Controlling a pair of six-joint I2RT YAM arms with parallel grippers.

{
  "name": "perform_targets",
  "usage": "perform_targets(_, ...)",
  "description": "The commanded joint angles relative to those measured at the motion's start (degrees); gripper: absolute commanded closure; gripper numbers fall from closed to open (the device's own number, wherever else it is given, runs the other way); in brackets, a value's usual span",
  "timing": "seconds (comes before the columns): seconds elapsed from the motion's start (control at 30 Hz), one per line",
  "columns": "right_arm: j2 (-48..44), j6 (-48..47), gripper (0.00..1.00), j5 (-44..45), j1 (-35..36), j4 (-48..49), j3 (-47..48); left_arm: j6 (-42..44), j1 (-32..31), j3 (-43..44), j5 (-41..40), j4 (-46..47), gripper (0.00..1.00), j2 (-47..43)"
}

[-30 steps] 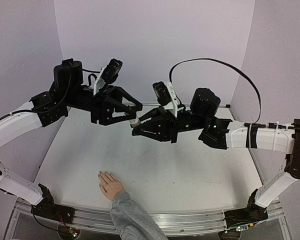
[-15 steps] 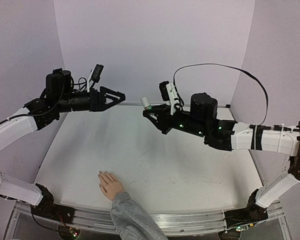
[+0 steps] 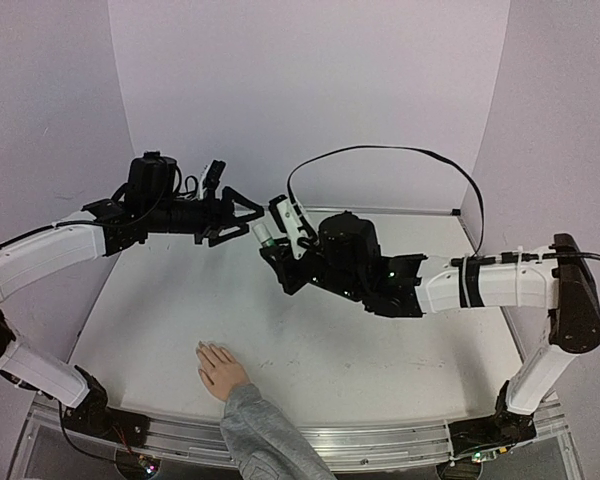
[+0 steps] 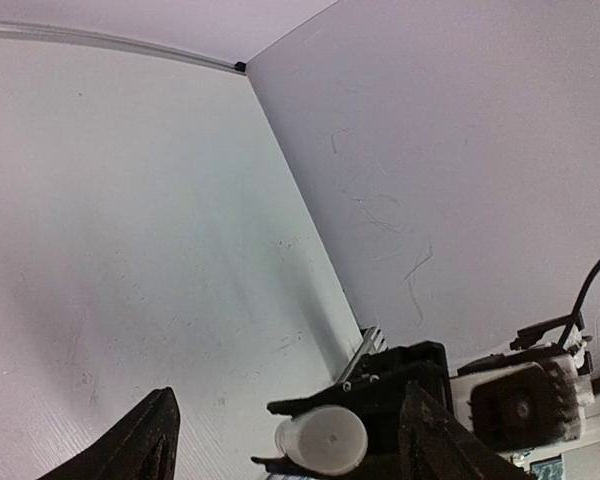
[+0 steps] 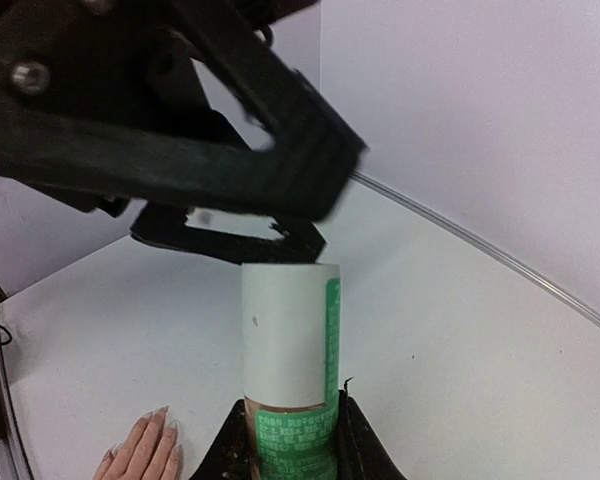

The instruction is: Paint the nails

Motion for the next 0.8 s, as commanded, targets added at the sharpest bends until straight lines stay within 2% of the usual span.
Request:
perform_targets(0.0,1.1,-3.13,1.0,5.01,1.63,2.16,4.89,-3.6,-0.18,2.09,-1.39,2.23,0.28,0.65)
perform_targets(0.27,4.52,-4.73,1.0,7.29,2.92,2.33,7.61,-3.11,-1.37,1.08,-3.25,2.3,0.54,-0.43)
perform_targets(0.57,4.98,-4.03,1.0,8.11,2.91,2.61,8.61,-1.28,-3.61,0.07,-5.04,2.3,0.6,-0.81)
perform_targets(0.67,4.88,-4.03,1.0,7.59,2.88,2.68,8.62,-0.31,-4.32,0.5,-5.18,2.31,0.67,-0.41)
perform_targets(0.77,4.3,-1.99,1.0,6.66,2.9,2.81,8.34,0.77,-4.63,0.82,-4.79,2.3,0.78,-0.29)
